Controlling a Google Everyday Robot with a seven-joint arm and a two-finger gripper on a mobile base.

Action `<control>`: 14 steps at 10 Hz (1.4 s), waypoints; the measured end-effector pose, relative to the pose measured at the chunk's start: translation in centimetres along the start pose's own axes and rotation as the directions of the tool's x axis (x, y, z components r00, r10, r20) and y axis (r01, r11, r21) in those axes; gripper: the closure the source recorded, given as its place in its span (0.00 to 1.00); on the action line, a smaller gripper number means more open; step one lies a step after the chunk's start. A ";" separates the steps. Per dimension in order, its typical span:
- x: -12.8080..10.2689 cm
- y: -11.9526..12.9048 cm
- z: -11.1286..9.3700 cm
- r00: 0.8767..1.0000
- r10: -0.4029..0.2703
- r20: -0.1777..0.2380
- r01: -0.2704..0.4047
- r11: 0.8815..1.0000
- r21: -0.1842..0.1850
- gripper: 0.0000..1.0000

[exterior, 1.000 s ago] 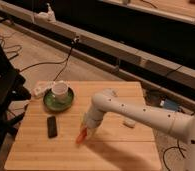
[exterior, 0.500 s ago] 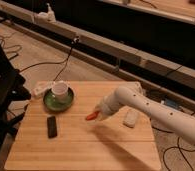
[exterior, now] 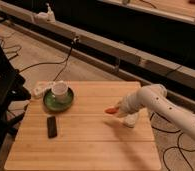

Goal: Place the pepper on the white sponge

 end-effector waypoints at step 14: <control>13.0 -3.7 1.7 0.902 0.416 -0.118 -0.414 0.909 0.043 0.26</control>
